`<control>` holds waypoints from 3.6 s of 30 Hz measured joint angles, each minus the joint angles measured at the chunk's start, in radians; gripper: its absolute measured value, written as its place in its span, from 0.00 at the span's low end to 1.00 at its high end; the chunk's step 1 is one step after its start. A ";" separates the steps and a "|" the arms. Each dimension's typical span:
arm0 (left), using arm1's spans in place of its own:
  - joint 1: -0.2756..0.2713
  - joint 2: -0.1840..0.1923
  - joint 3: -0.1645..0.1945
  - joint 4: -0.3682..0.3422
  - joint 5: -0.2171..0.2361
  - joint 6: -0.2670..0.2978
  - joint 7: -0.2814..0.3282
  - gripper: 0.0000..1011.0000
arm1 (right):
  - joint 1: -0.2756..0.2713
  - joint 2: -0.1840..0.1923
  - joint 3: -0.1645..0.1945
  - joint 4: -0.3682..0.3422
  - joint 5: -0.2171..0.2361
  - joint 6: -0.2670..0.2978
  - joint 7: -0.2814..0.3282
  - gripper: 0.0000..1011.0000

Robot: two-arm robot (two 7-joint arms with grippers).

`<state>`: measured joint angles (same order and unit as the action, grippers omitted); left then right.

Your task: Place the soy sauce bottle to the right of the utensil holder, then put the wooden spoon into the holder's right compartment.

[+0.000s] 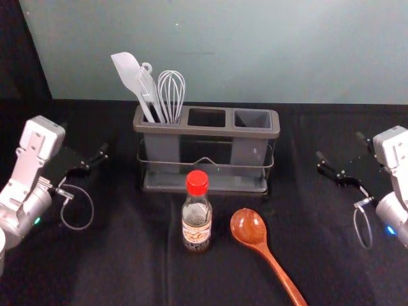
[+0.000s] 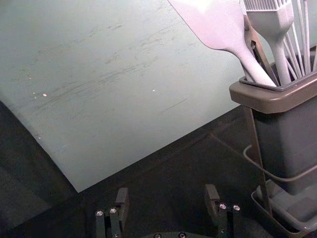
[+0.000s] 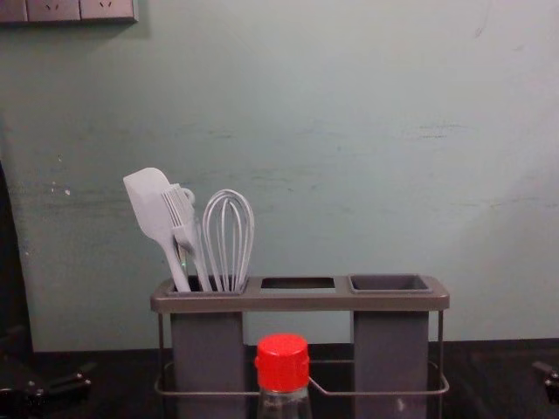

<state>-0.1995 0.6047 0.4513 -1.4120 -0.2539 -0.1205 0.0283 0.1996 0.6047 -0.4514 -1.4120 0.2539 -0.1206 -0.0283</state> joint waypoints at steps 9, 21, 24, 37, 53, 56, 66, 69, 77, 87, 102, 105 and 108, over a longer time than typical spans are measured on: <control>0.000 0.000 0.000 0.000 0.000 0.000 0.000 0.99 | 0.000 0.000 0.000 0.000 0.000 0.000 0.000 0.99; 0.000 0.000 0.000 0.000 0.000 0.000 0.000 0.99 | 0.000 0.000 0.000 0.000 0.000 0.000 0.000 0.99; 0.000 0.000 0.000 0.000 0.000 0.000 0.000 0.99 | 0.000 0.000 0.000 0.000 0.000 0.000 0.000 0.99; 0.000 0.000 0.000 0.000 0.000 0.000 0.000 0.99 | -0.050 0.020 0.056 -0.063 0.017 -0.022 0.010 0.99; 0.000 0.000 0.000 0.000 0.000 0.000 0.000 0.99 | -0.276 0.133 0.211 -0.286 0.264 -0.093 0.216 0.99; 0.000 0.000 0.000 0.000 0.000 0.000 0.000 0.99 | -0.313 0.162 0.227 -0.322 0.333 -0.096 0.301 0.99; 0.000 0.000 0.000 0.000 0.000 0.000 0.000 0.99 | -0.320 0.176 0.183 -0.363 0.429 -0.035 0.509 0.99; 0.000 0.000 0.000 0.000 0.000 0.000 0.000 0.99 | -0.290 0.153 0.152 -0.352 0.426 -0.011 0.541 0.99; 0.000 0.000 0.000 0.000 0.000 0.000 0.000 0.99 | -0.188 0.081 0.072 -0.311 0.376 0.052 0.594 0.99; 0.000 0.000 0.000 0.000 0.000 0.000 0.000 0.99 | -0.089 0.015 -0.014 -0.282 0.298 0.103 0.625 0.99; 0.000 0.000 0.000 0.000 0.000 0.000 0.000 0.99 | -0.052 -0.016 -0.060 -0.298 0.265 0.126 0.633 0.99; 0.000 0.000 0.000 0.000 0.000 0.000 0.000 0.99 | -0.037 -0.032 -0.068 -0.285 0.265 0.129 0.633 0.99; 0.000 0.000 0.000 0.000 0.000 0.000 0.000 0.99 | -0.019 -0.050 -0.077 -0.269 0.264 0.132 0.632 0.99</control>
<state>-0.1995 0.6047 0.4514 -1.4120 -0.2539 -0.1205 0.0283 0.1809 0.5551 -0.5282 -1.6806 0.5184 0.0115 0.6038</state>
